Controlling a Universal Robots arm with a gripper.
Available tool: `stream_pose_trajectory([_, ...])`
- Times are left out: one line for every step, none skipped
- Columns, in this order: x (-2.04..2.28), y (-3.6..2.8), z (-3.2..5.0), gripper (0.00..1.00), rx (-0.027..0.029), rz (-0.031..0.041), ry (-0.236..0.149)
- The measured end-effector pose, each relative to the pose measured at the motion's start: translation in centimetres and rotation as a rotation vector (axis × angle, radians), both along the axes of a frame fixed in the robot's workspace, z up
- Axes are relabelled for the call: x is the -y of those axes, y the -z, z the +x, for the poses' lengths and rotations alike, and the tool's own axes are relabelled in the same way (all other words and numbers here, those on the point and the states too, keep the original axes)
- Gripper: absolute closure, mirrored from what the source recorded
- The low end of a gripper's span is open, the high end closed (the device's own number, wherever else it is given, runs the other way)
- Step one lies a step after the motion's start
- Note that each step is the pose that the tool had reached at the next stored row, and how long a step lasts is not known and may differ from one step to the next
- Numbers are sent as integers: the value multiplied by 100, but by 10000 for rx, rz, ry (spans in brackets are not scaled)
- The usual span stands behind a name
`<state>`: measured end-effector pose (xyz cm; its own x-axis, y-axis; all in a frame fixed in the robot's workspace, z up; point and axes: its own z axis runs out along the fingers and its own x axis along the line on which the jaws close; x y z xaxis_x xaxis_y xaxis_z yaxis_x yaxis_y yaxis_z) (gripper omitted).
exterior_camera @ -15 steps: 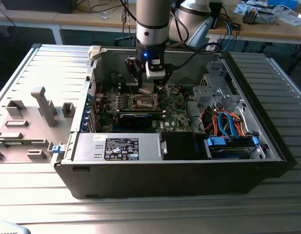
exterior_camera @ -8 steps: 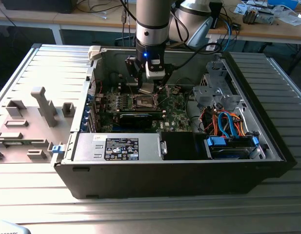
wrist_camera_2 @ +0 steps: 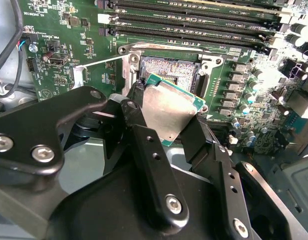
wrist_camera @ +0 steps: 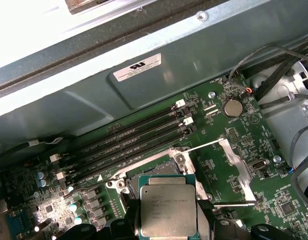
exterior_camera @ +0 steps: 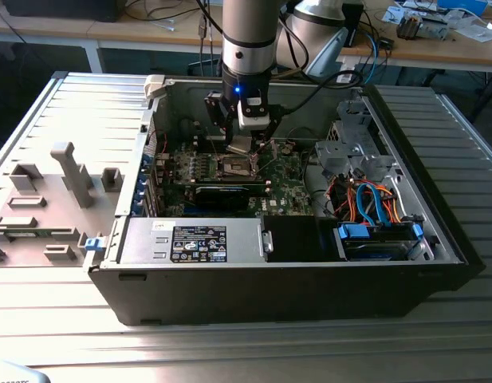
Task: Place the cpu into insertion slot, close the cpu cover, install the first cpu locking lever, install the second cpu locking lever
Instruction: 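Place the cpu into insertion slot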
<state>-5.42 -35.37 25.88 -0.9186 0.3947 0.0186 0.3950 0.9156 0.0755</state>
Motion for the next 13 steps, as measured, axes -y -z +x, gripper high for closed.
stream_pose_trajectory([0,0,0,46,0,0,5])
stream_pose_trajectory([0,0,0,46,1,0,11])
stream_pose_trajectory([0,0,0,46,0,-1,14])
stream_pose_trajectory([0,0,0,46,0,0,18])
stream_pose_trajectory([0,0,0,46,0,0,23])
stream_pose_trajectory([0,0,0,46,0,0,27])
stream_pose_trajectory([0,0,0,46,0,0,35])
stream_pose_trajectory([0,0,0,46,0,0,39])
stream_pose_trajectory([0,1,0,46,0,0,56])
stream_pose_trajectory([0,1,0,46,0,0,68])
stream_pose_trajectory([0,1,0,46,0,0,72])
stream_pose_trajectory([0,1,0,46,0,0,76])
stream_pose_trajectory([0,1,0,46,0,0,80])
